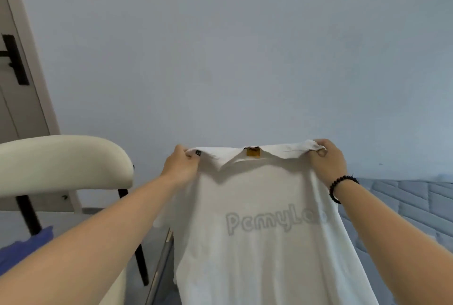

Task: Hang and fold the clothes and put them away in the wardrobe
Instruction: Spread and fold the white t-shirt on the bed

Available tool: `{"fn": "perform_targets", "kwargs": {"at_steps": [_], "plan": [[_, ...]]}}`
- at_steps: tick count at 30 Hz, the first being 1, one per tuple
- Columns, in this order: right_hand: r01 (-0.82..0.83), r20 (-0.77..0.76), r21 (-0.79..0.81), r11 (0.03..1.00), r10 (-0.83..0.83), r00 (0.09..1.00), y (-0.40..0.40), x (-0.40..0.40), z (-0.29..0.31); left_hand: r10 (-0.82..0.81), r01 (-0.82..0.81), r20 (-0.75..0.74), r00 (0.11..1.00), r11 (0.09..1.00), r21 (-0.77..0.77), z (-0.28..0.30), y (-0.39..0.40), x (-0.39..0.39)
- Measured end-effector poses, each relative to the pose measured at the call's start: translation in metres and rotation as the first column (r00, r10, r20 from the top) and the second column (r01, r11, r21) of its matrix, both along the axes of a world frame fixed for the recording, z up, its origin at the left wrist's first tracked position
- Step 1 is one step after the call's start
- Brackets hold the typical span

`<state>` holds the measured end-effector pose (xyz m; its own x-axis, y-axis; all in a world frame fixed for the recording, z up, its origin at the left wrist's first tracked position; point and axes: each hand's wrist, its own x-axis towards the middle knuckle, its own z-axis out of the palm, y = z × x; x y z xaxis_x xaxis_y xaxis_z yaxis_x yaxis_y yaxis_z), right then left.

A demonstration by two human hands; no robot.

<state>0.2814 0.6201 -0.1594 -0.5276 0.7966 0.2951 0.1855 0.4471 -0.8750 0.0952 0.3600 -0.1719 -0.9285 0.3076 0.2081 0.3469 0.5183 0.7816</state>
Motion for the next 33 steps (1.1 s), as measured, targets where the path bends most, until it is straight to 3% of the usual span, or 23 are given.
{"fn": "perform_targets", "kwargs": {"at_steps": [2,7,9,11,14,19,24,27,30,33], "plan": [[-0.099,0.086,0.002,0.995,0.099,0.991,0.001,-0.022,-0.042,-0.198,0.194,0.106,0.974,0.98,0.047,-0.041,0.021,-0.006],[-0.279,0.494,-0.045,0.959,0.264,0.829,-0.031,-0.045,-0.169,-0.454,0.507,0.269,0.849,0.844,-0.176,-0.181,0.035,0.028],[-0.317,0.588,-0.053,0.947,0.286,0.756,-0.042,-0.046,-0.215,-0.455,0.518,0.248,0.855,0.759,-0.395,-0.221,0.032,0.044],[-0.329,0.752,-0.012,0.944,0.226,0.619,-0.048,-0.041,-0.256,-0.459,0.462,0.166,0.873,0.668,-0.583,-0.247,0.027,0.058],[-0.362,0.873,0.057,0.93,0.129,0.471,-0.065,-0.018,-0.297,-0.472,0.401,0.073,0.879,0.647,-0.648,-0.269,0.014,0.074],[-0.362,0.876,0.173,0.916,0.024,0.481,-0.101,0.015,-0.313,-0.435,0.351,0.02,0.9,0.698,-0.624,-0.304,-0.021,0.109],[-0.37,0.854,0.27,0.889,-0.044,0.518,-0.152,0.052,-0.324,-0.397,0.299,0.025,0.918,0.647,-0.702,-0.328,-0.063,0.146],[-0.337,0.838,0.298,0.893,-0.076,0.54,-0.185,0.079,-0.336,-0.356,0.312,0.068,0.932,0.694,-0.649,-0.322,-0.085,0.175],[-0.35,0.802,0.353,0.868,-0.088,0.591,-0.218,0.111,-0.345,-0.239,0.209,0.016,0.971,0.814,-0.543,-0.309,-0.101,0.208],[-0.373,0.763,0.379,0.847,-0.058,0.644,-0.252,0.142,-0.342,-0.127,0.216,0.222,0.967,0.873,-0.437,-0.295,-0.123,0.239]]}}
